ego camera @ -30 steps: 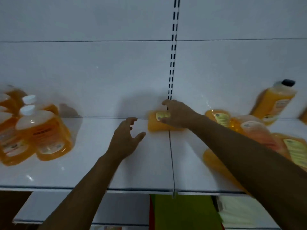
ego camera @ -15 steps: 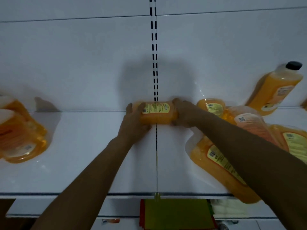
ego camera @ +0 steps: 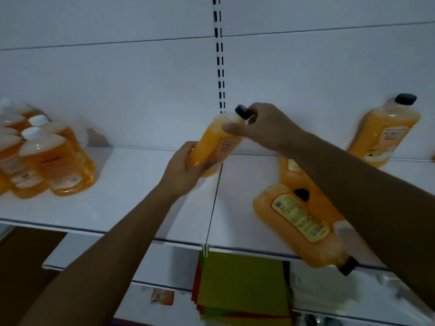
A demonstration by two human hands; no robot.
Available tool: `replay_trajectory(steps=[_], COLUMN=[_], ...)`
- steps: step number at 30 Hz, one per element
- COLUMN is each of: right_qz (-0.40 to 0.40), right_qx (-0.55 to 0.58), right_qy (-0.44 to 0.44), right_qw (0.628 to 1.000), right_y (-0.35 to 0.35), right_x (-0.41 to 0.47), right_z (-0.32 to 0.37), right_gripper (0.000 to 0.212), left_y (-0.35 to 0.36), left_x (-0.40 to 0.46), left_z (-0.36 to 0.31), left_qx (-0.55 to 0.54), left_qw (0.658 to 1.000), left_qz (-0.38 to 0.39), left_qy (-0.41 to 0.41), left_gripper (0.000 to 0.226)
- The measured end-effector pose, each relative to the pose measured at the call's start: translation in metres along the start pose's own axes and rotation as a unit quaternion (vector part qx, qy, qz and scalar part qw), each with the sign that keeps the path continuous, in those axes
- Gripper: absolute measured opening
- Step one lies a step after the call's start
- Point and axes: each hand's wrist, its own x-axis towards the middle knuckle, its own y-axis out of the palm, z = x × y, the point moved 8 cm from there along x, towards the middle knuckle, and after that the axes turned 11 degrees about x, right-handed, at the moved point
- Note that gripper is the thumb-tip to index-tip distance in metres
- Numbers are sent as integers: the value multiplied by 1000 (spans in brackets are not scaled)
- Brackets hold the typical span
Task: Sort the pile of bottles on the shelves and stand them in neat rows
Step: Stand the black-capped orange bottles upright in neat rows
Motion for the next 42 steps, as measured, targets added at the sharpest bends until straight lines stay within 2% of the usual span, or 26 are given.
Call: replay_trajectory(steps=[2, 4, 6, 9, 15, 19, 25, 32, 37, 42], right_qz=[5, -10, -62, -147, -262, -310, -326, -275, -248, -230], right_qx=[29, 54, 104, 101, 13, -39, -117, -231, -261, -276], right_qy=[-16, -37, -55, -50, -4, 12, 40, 75, 66, 67], right_qw=[999, 998, 991, 983, 965, 950, 937, 930, 931, 931], right_y=[-21, -47, -80, -128, -209, -259, -331, -397, -413, -410], right_x=[-17, -35, -53, -86, -157, -198, -240, -258, -243, -234], right_z=[16, 24, 28, 30, 3, -15, -69, -149, -175, -188], right_gripper=[60, 67, 60, 50, 55, 58, 63, 65, 61, 61], left_y=[3, 10, 26, 59, 131, 177, 276, 377, 408, 423], left_x=[-4, -2, 2, 3, -12, -23, -28, -32, -12, -9], left_z=[-31, -62, -95, -141, -228, -288, -348, -392, -387, -374], left_qx=[-90, -154, -182, -188, -204, -154, -70, 19, 28, 5], left_qw=[996, 987, 977, 965, 938, 929, 930, 917, 931, 935], left_qz=[17, 49, 101, 170, 256, 275, 282, 314, 289, 300], left_qy=[2, 8, 33, 59, 118, 192, 226, 245, 222, 190], left_gripper=[40, 46, 53, 56, 44, 42, 40, 46, 41, 40])
